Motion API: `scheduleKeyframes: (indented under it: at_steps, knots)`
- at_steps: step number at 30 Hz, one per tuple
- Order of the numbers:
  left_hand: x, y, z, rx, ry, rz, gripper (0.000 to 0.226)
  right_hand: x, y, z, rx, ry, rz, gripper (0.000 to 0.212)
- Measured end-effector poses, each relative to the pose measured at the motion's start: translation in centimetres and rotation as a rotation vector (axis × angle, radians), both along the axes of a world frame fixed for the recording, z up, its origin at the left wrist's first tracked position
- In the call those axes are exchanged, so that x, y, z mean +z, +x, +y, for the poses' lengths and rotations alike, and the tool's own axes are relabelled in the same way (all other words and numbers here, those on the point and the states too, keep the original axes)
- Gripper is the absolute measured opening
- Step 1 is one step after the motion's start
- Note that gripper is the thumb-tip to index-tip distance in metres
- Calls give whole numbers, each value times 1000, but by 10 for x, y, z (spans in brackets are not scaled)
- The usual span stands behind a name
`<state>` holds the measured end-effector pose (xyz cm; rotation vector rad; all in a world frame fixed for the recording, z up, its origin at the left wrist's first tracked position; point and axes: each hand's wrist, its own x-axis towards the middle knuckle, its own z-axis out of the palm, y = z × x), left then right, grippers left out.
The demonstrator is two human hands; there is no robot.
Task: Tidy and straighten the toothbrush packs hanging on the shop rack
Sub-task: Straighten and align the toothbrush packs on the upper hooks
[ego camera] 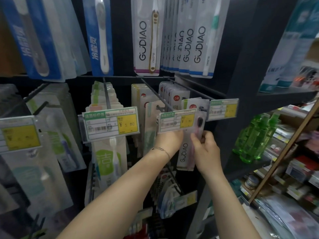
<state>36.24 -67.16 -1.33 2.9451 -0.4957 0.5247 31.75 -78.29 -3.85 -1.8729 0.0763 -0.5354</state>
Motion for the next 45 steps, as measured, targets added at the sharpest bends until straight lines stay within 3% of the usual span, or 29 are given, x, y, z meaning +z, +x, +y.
scheduleKeyframes:
  at_steps: [1, 3, 5, 7, 8, 9, 10, 12, 14, 16, 17, 19, 21, 24, 27, 33, 35, 37, 40, 42, 45]
  knots:
    - [3, 2, -1, 22, 32, 9, 19, -1, 0, 0, 11, 9, 2, 14]
    - [-7, 12, 0, -29, 127, 43, 33, -4, 0, 0, 26, 9, 6, 27]
    - [-5, 15, -3, -27, -24, -86, 42, -7, 1, 0, 40, 0, 2, 46]
    - [10, -5, 8, 24, 14, 125, 28, -10, 3, 0, 36, -25, -13, 55]
    - [13, -8, 3, -36, -51, 186, 22, -10, 4, 1, 25, -53, -22, 56]
    - [10, -5, 0, -166, -199, 104, 23, -9, 4, 2, 8, -91, -20, 56]
    - [11, -6, -3, -154, -327, 164, 20, -9, 5, 4, -13, -139, -16, 57]
    - [10, -11, -6, -76, -218, 34, 4, -8, 6, 6, -85, -247, 0, 61]
    - [13, -8, -9, -14, -211, -64, 7, -8, 6, 8, -138, -308, 3, 60]
    - [-3, -6, -9, 34, -58, -104, 12, -8, 6, 8, -145, -307, 0, 57]
    - [-4, -10, -4, 16, -83, -134, 21, -8, 6, 8, -141, -299, -2, 58]
    - [-2, -16, 1, -58, -265, -202, 5, -9, 8, 8, -135, -288, -10, 65]
    - [-4, -23, 6, -24, -233, -165, 10, -10, 11, 8, -120, -264, -21, 78]
    - [-12, -31, 17, -48, -251, -193, 37, -11, 14, 8, -106, -217, -56, 84]
    - [-14, -40, 33, -67, -415, -237, 32, -9, 20, 9, -109, -266, -46, 80]
    - [-17, -60, 50, -60, -540, -402, 35, 0, 25, 17, -65, -276, 13, 94]
    - [-22, -65, 55, -63, -531, -384, 36, -2, 18, 22, -82, -241, -87, 84]
    - [-26, -71, 61, -50, -528, -326, 38, -9, 8, 27, -122, -195, -222, 57]
    - [-31, -83, 69, -24, -572, -277, 22, -19, -1, 36, -132, -103, -431, 26]
    - [-34, -91, 74, -15, -605, -267, 22, -23, -4, 44, -4, -75, -537, 20]
    - [-38, -99, 84, -35, -657, -293, 22, -22, -10, 62, 263, -72, -539, 23]
